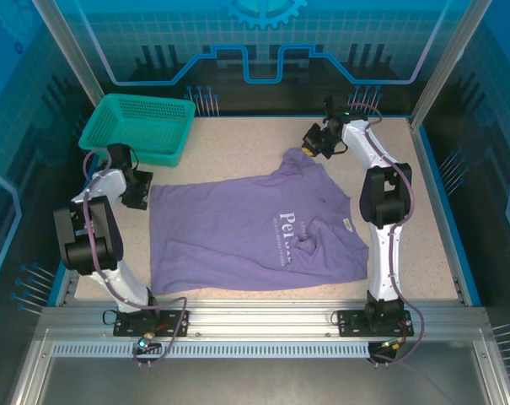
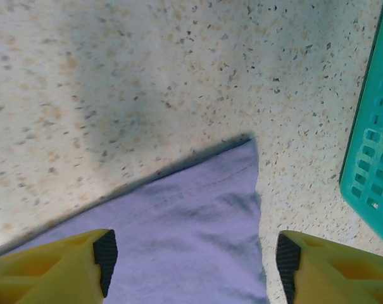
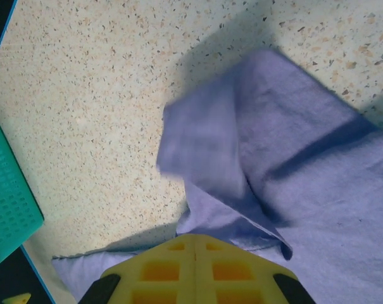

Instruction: Fold and stack the t-shirts

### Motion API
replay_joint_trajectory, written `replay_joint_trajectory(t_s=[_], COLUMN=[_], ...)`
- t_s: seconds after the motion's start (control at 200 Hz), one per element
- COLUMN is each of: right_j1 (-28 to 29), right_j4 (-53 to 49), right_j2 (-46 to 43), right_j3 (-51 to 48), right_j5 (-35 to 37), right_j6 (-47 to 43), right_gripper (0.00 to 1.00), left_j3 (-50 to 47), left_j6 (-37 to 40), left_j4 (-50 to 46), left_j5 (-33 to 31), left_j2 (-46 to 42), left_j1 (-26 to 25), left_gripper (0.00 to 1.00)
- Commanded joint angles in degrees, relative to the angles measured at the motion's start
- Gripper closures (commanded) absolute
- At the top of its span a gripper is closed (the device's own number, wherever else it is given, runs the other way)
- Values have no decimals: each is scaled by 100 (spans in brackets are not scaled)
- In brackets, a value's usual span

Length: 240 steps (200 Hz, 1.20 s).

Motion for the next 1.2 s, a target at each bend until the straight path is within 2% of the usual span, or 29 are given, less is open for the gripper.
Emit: replay_joint_trajectory(t_s=[0.0,0.145,0.345,0.43,0.575,0.985,1.196], right_j1=[-95,-94,-121,-129,-130,-81,-31], right_j4=[58,40,-24,-216,-471,-852,-820], right_j2=[-208,-226,-162,18,537,1745,1945], right_j3=[-151,-164,-190,-21,473,1765,1915], right_j5=[-131,-134,-133,-113,-159,-173,-251], right_j6=[-117,-159,-107,-140,-226,26,57], right_gripper=[100,100,100,77,65,68,69], left_j3=[160,699,1023,1170,1261,1580,1562], left_j6=[-320,-163,-12,63,200,643,797], left_j4=[81,-110,-158,-172,-166,-409,-457], left_j5=[338,501,523,640,690,716,714], left_j2=[282,767,1203,1378,1490,1815,1873], left_j1=[34,34,64,60,60,55,51], left_gripper=[33,37,37,38,41,45,45])
